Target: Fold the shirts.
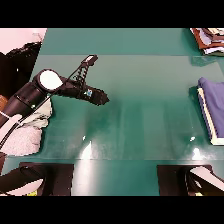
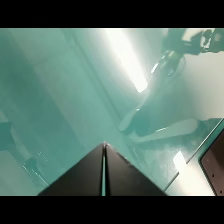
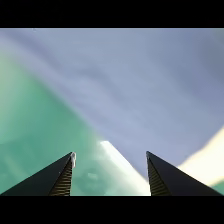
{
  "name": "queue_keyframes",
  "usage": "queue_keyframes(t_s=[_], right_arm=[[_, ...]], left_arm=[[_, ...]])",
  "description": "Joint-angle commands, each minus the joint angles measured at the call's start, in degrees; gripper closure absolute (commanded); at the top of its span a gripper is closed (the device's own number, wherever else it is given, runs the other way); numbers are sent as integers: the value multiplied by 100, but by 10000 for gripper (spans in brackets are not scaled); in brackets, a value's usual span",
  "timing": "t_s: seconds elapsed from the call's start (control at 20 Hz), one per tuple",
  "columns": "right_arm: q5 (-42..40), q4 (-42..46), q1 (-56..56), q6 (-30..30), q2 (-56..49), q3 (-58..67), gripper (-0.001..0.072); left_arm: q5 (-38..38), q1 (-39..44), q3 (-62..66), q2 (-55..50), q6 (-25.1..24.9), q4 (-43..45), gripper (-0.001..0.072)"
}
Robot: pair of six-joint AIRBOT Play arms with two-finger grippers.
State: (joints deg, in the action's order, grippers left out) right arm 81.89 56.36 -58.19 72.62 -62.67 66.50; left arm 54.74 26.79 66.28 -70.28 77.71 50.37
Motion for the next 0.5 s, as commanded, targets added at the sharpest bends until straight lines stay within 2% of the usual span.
queue_keyframes(t_s=[0.0,0.25,0.3,0.35,0.45], right_arm=[[-22,-1355,807,0,55,-96,178],[-455,-1578,3307,-2,48,-94,188],[-603,-1580,3718,-2,50,-94,246],[-741,-1580,4113,-2,48,-94,365],[-909,-1578,4723,-4,48,-94,668]], left_arm=[[42,0,-2,0,-11,-2,681],[35,0,-2,0,-11,-11,681],[-4,0,-2,0,-11,-11,682],[-31,0,-2,0,-11,-11,682],[-31,0,-2,0,-11,-9,682]])
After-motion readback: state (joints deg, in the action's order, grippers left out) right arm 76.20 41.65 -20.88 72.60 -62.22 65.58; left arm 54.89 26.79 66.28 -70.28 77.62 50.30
